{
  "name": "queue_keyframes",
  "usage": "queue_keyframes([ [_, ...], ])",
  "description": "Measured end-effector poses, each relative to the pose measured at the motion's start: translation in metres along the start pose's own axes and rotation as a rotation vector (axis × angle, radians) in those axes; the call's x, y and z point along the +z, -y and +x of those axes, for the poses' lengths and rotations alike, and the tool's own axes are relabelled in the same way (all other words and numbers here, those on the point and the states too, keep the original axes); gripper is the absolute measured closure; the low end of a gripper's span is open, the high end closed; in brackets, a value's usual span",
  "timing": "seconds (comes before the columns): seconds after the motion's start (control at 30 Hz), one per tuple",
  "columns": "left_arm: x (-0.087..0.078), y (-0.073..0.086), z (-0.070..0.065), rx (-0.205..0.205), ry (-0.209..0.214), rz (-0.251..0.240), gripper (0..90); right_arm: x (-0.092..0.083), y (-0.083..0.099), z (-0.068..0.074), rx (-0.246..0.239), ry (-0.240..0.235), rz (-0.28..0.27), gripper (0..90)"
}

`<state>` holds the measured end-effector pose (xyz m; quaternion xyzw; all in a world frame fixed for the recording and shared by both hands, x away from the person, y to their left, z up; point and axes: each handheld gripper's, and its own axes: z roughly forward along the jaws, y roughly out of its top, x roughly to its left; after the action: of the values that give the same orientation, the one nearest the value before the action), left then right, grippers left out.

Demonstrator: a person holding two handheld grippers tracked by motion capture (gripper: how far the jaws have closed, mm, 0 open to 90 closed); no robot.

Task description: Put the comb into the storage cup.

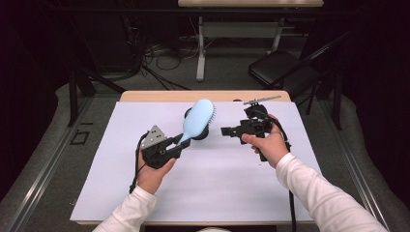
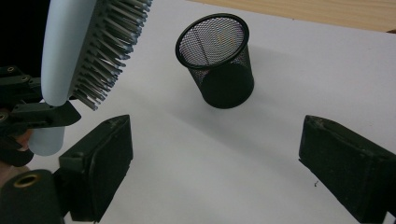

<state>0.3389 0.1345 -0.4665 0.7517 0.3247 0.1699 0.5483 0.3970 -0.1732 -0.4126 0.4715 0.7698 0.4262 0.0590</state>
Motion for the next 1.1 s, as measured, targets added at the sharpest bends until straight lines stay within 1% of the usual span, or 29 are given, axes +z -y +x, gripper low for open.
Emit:
queue_keyframes([
  [0.17, 0.000, 0.000, 0.000, 0.001, 0.001, 0.005, 69.4, 0.001, -0.001, 0.000, 0.005, -0.005, -0.006, 10.0],
  [0.33, 0.000, 0.000, 0.000, 0.002, 0.000, 0.003, 69.4, 0.002, -0.003, -0.001, 0.011, -0.014, -0.019, 12.2],
  [0.37, 0.000, 0.000, 0.000, 0.002, -0.001, 0.004, 69.4, 0.003, -0.004, -0.001, 0.023, -0.021, -0.027, 12.4],
  [0.43, 0.000, 0.000, 0.000, 0.002, 0.000, 0.002, 69.4, 0.003, -0.005, -0.001, 0.026, -0.027, -0.034, 12.5],
  [0.47, 0.001, 0.001, 0.000, -0.001, 0.002, 0.001, 69.4, 0.003, -0.006, -0.001, 0.044, -0.040, -0.051, 12.9],
  [0.5, 0.001, 0.001, 0.000, -0.004, 0.002, -0.003, 69.4, 0.004, -0.006, -0.001, 0.053, -0.045, -0.057, 13.4],
  [0.57, 0.001, 0.001, 0.001, -0.002, 0.002, -0.001, 69.4, 0.004, -0.007, -0.001, 0.059, -0.052, -0.065, 13.7],
  [0.63, 0.001, 0.002, 0.000, -0.003, 0.000, 0.000, 69.4, 0.004, -0.009, 0.000, 0.087, -0.074, -0.079, 14.0],
  [0.77, 0.001, 0.002, 0.000, -0.001, 0.002, 0.003, 69.4, 0.005, -0.011, 0.002, 0.118, -0.106, -0.094, 14.1],
  [0.9, 0.001, 0.002, 0.000, -0.005, 0.002, -0.006, 69.4, 0.006, -0.013, 0.006, 0.124, -0.116, -0.104, 14.1],
  [0.97, 0.001, 0.002, 0.000, -0.002, 0.000, -0.005, 69.4, 0.006, -0.013, 0.007, 0.126, -0.118, -0.107, 14.1],
  [1.0, 0.002, 0.002, 0.000, -0.001, 0.001, -0.001, 69.4, 0.007, -0.014, 0.009, 0.134, -0.130, -0.108, 14.0],
  [1.07, 0.002, 0.002, 0.000, 0.000, 0.001, -0.001, 69.4, 0.007, -0.015, 0.010, 0.134, -0.130, -0.109, 14.0],
  [1.1, 0.002, 0.002, 0.000, 0.000, 0.002, -0.001, 69.4, 0.008, -0.016, 0.011, 0.142, -0.138, -0.115, 14.0],
])
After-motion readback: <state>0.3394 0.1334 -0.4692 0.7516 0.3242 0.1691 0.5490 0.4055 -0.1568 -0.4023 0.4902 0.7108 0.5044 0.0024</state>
